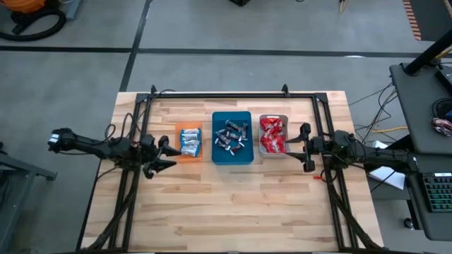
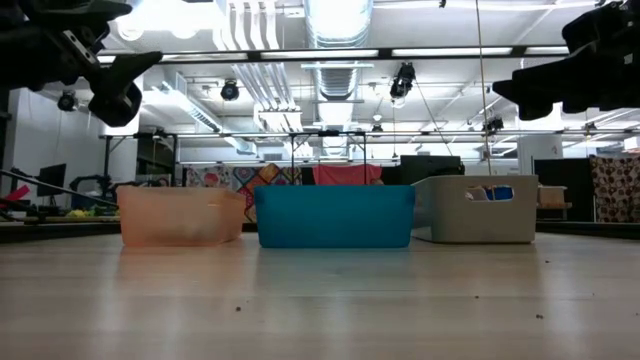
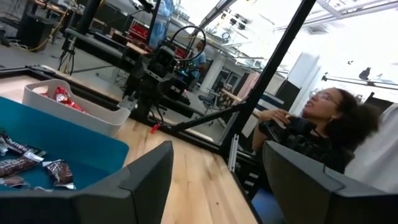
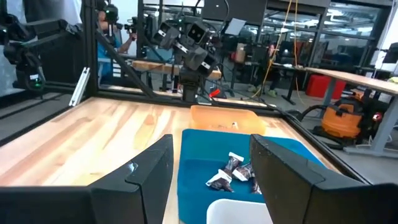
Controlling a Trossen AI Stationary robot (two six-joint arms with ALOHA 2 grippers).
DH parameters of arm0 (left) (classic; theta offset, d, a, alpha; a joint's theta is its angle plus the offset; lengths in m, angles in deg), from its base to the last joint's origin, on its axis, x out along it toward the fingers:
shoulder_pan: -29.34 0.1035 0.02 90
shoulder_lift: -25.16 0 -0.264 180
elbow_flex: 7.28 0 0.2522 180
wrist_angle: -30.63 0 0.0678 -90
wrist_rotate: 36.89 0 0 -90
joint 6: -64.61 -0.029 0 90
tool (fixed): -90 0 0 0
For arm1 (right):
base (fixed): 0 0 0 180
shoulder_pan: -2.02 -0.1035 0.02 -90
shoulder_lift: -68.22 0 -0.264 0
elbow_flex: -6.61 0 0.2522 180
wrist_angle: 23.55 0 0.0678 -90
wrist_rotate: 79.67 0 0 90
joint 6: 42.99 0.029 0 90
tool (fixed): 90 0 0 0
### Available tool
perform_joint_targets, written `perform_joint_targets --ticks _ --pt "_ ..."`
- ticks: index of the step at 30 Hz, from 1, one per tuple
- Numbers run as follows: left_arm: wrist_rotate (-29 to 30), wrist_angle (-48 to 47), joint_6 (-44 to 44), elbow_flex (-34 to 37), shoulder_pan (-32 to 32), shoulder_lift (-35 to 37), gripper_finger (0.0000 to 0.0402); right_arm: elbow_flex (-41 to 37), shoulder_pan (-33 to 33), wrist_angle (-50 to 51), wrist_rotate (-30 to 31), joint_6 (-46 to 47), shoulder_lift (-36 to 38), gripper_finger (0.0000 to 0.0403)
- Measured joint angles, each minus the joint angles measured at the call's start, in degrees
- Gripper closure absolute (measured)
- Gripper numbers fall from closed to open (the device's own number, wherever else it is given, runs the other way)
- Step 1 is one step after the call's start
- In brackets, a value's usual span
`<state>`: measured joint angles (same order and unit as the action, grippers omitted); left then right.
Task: Sort candy
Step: Return to Home Position
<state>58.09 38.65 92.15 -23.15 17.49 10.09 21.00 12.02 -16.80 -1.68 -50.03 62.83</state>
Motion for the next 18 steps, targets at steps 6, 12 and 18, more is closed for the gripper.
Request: perform_joint_targets --ticks 6,12,18 --pt "0.0 0.0 0.0 0.0 0.0 -1.1 0.0170 0.0 0.0 -0.1 0.0 -0.4 0.0 0.0199" --pt "0.0 0.0 0.0 0.0 0.0 -2.1 0.0170 0.0 0.0 -0.1 0.0 -0.4 0.0 0.0199" --pt "0.0 0.0 0.0 0.0 0.0 -3.1 0.0170 0.0 0.0 -0.1 0.0 -0.5 0.0 0.0199"
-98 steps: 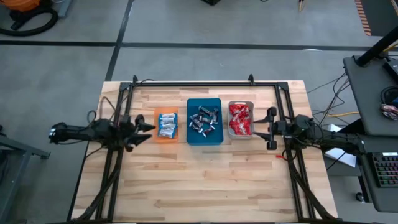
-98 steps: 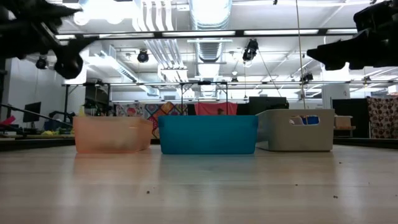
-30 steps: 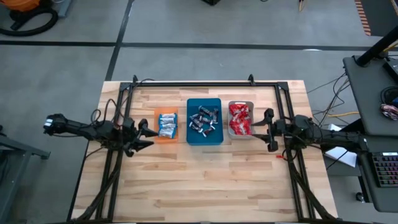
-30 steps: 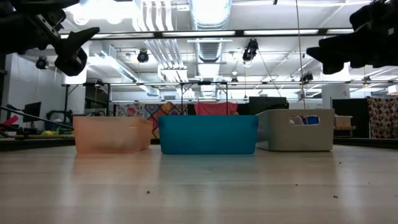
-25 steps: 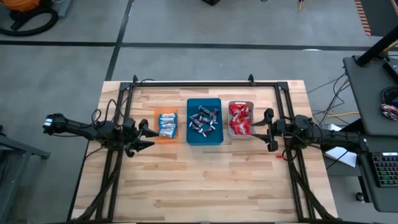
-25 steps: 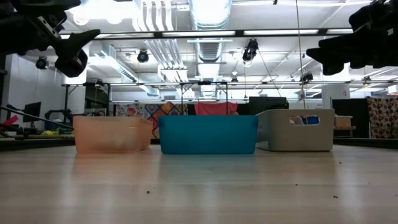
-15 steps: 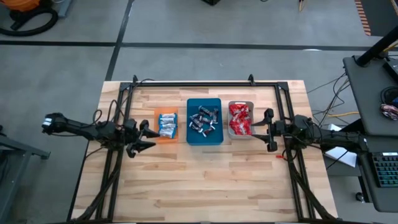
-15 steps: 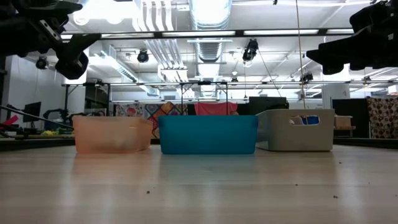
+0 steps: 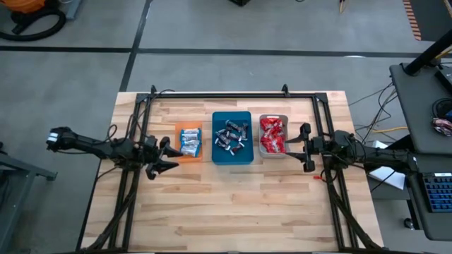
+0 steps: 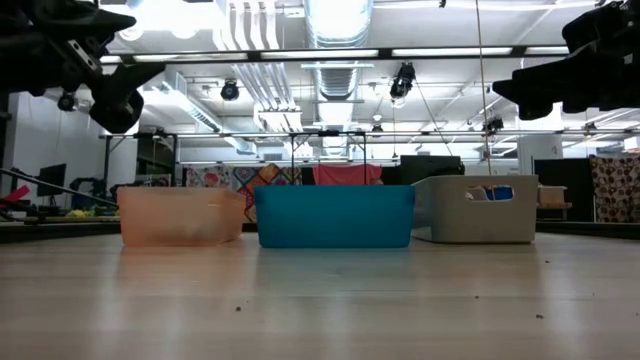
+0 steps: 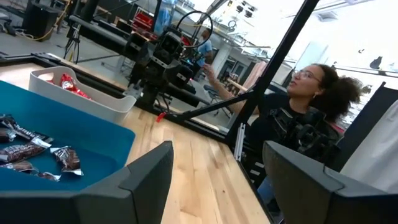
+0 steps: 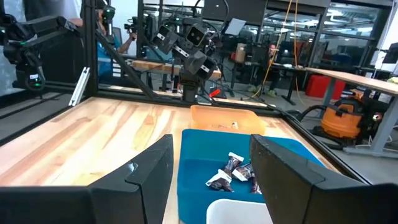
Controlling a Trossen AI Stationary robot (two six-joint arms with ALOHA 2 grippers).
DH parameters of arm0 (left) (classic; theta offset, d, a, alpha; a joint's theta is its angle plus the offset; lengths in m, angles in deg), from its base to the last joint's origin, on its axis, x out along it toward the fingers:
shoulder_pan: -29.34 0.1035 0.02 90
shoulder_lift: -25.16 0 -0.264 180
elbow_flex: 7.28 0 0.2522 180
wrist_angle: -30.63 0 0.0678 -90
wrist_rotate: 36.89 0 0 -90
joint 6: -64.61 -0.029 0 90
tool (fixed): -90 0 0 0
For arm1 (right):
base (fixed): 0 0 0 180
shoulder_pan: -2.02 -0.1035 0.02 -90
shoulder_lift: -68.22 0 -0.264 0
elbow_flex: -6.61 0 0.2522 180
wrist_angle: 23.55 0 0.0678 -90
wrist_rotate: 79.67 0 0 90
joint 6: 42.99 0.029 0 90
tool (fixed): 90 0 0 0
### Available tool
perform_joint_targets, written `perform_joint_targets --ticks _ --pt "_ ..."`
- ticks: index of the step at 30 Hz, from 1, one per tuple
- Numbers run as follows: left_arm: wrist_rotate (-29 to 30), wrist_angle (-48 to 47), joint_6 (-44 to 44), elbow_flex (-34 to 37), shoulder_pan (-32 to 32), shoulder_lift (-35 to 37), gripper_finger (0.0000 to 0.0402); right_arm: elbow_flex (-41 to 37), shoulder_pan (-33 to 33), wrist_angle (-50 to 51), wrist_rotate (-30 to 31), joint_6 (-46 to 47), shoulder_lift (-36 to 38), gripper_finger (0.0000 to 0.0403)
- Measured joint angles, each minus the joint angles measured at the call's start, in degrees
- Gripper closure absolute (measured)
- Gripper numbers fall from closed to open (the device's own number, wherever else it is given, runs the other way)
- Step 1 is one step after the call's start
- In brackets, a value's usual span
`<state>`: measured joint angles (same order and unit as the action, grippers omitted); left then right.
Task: Sort candy
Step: Return to Home Position
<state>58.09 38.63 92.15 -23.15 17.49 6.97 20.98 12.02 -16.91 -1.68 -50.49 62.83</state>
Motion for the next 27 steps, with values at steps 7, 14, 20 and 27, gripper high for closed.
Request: perform_joint_targets --ticks 7,14,20,27 --pt "0.0 0.0 0.0 0.0 0.0 -1.1 0.0170 0.0 0.0 0.0 0.0 0.0 0.0 0.0199" --pt "0.0 0.0 0.0 0.0 0.0 -2.1 0.0170 0.0 0.0 0.0 0.0 0.0 0.0 0.0199" --pt "0.0 0.0 0.0 0.0 0.0 -2.8 0.0170 0.0 0.0 0.0 0.0 0.0 0.0 0.0199" --pt "0.0 0.0 0.0 0.0 0.0 -3.6 0.0170 0.0 0.0 0.0 0.0 0.0 0.0 0.0199"
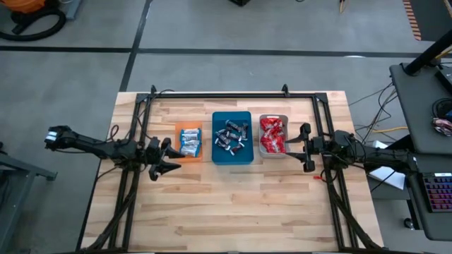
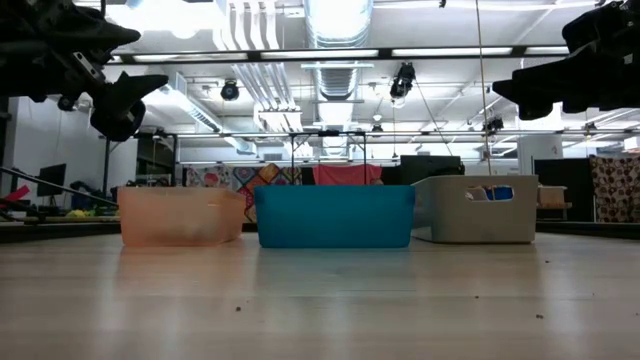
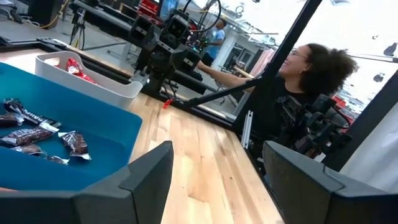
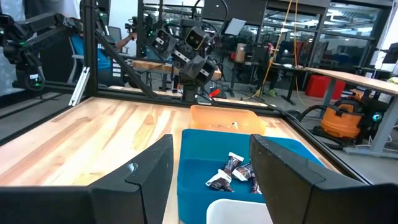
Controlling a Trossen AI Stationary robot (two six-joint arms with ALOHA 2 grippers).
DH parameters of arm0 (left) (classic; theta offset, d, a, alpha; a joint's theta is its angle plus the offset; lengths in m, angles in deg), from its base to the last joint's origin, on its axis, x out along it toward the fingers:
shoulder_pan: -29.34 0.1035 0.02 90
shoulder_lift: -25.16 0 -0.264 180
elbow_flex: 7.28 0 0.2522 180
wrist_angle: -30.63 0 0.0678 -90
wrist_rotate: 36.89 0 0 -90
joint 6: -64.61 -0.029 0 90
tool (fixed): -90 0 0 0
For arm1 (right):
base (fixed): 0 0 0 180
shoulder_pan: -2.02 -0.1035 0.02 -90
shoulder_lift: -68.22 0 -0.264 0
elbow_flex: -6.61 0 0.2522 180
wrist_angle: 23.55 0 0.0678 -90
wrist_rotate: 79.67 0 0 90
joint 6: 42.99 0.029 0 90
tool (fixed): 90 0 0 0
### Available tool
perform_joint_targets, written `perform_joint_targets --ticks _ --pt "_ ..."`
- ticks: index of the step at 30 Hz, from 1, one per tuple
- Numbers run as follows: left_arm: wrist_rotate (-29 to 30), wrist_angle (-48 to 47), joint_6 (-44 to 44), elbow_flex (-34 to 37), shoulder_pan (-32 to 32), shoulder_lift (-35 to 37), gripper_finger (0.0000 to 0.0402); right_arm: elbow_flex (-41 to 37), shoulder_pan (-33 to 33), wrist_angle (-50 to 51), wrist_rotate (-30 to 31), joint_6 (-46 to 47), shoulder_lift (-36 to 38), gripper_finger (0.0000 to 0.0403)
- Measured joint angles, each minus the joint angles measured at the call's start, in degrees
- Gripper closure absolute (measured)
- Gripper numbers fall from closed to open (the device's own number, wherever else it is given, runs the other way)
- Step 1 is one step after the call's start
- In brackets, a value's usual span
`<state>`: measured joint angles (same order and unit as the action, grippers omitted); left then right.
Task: Sort candy
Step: Return to Home Position
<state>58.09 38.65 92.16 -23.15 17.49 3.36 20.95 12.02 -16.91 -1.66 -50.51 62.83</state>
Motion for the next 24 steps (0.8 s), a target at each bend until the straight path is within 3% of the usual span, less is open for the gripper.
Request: perform_joint_targets --ticks 24 --pt "0.0 0.0 0.0 0.0 0.0 -0.6 0.0170 0.0 0.0 0.0 0.0 0.0 0.0 0.0199"
